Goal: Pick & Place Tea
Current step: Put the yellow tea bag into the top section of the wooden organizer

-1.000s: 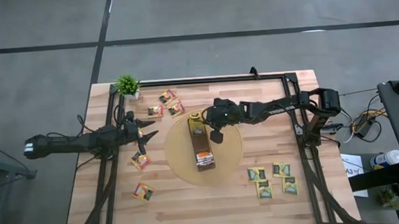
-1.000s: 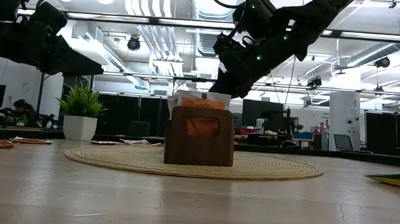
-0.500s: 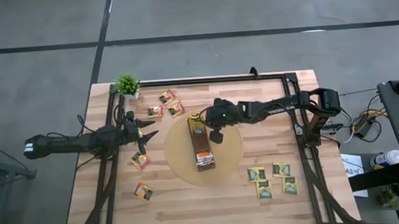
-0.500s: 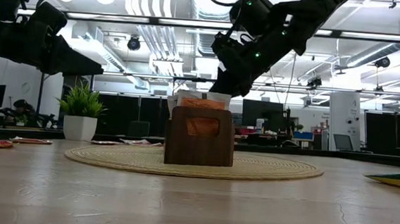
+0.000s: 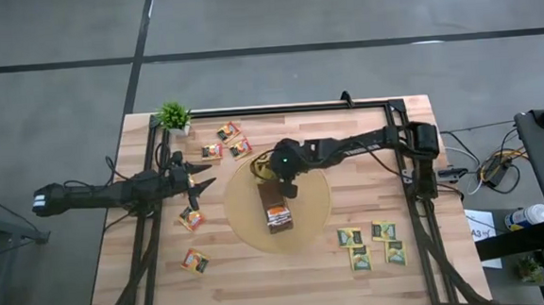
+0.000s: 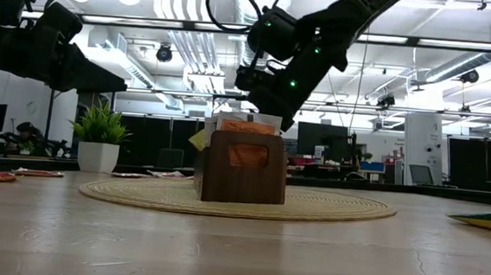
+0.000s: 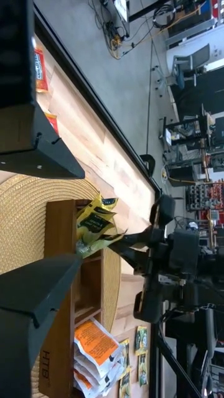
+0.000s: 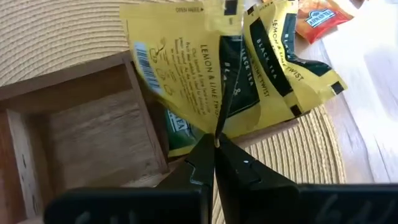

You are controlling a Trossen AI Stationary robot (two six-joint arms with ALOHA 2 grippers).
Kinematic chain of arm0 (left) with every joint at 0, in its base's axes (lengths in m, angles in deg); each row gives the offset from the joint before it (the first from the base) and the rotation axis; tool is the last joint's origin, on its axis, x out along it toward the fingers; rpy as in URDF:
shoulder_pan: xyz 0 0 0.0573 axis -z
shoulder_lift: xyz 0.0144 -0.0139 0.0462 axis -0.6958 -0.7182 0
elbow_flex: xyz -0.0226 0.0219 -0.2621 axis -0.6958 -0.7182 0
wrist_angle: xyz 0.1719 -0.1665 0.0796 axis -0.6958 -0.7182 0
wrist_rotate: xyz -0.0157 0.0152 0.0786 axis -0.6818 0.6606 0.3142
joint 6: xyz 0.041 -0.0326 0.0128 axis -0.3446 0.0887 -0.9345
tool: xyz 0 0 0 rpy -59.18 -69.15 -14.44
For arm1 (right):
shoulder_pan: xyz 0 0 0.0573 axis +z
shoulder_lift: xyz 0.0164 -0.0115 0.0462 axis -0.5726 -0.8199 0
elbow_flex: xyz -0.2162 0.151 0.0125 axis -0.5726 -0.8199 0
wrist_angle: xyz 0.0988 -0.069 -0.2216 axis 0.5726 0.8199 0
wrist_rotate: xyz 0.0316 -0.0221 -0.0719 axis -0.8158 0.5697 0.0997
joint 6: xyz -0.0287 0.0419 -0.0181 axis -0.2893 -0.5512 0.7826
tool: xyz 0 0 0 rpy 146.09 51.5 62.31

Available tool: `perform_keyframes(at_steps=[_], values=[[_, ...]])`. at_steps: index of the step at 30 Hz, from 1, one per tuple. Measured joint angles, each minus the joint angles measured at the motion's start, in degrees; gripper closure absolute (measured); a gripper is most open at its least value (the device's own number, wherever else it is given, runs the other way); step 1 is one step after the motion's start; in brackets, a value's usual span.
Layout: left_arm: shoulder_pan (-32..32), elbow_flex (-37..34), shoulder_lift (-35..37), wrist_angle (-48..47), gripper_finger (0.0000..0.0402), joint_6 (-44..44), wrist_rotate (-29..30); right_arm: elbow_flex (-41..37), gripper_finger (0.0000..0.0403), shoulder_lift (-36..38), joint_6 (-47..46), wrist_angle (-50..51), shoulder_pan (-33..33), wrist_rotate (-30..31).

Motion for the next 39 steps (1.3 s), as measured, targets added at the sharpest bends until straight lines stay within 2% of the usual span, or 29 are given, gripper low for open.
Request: perform_keyframes(at_steps=[5,9,31,39], values=[[0.0,0.0,0.0,0.0,0.0199,0.0,0.0,2.9,0.0394,0.6,0.8,2.6,0.3,1.1],[0.0,0.0,0.0,0.0,0.0199,0.0,0.0,6.1,0.0394,1.2,0.8,8.7,0.2,2.8],[0.0,0.0,0.0,0.0,0.0199,0.0,0.0,19.4,0.0394,1.2,4.1,29.4,0.5,3.8],[0.0,0.0,0.0,0.0,0.0199,0.0,0.0,20.1,0.0394,1.1,3.4,29.6,0.5,2.7]])
